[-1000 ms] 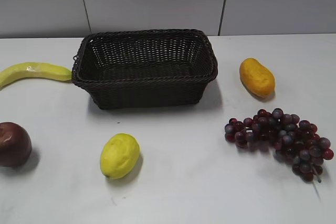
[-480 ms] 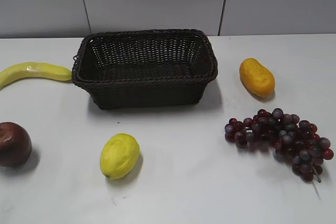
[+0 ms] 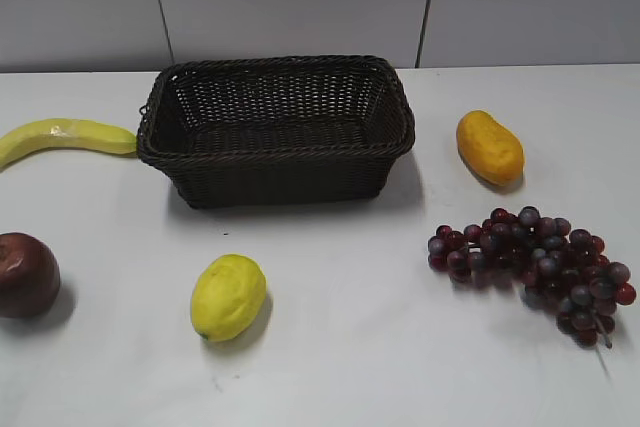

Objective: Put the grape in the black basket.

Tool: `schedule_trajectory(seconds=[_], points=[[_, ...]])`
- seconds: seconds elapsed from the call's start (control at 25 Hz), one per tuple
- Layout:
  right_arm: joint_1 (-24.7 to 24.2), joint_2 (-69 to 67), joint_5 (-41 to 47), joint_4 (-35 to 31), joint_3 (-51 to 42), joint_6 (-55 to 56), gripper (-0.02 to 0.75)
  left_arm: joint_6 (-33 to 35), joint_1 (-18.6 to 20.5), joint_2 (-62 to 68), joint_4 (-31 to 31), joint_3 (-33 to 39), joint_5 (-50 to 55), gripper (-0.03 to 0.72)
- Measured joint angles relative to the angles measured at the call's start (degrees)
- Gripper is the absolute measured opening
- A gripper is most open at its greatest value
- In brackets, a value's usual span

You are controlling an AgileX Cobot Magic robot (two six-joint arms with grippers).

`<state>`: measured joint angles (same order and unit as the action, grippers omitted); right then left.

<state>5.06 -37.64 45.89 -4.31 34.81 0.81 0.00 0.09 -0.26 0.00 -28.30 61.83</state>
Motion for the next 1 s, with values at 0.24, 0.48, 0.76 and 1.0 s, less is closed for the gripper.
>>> schedule_trajectory(seconds=[0.24, 0.48, 0.76, 1.0], points=[[0.0, -12.7, -1.6, -2.2, 3.3, -2.0, 0.678, 0.0, 0.0, 0.0, 0.0, 0.0, 0.0, 0.489], [0.0, -27.1, -2.3, -6.2, 6.6, -6.6, 0.675, 0.0, 0.0, 0.0, 0.0, 0.0, 0.0, 0.489], [0.0, -40.3, -6.1, -6.8, 10.4, -8.3, 0.669, 0.0, 0.0, 0.0, 0.0, 0.0, 0.0, 0.489], [0.0, -49.5, -8.8, -10.6, 11.6, -13.0, 0.669, 0.0, 0.0, 0.0, 0.0, 0.0, 0.0, 0.489]])
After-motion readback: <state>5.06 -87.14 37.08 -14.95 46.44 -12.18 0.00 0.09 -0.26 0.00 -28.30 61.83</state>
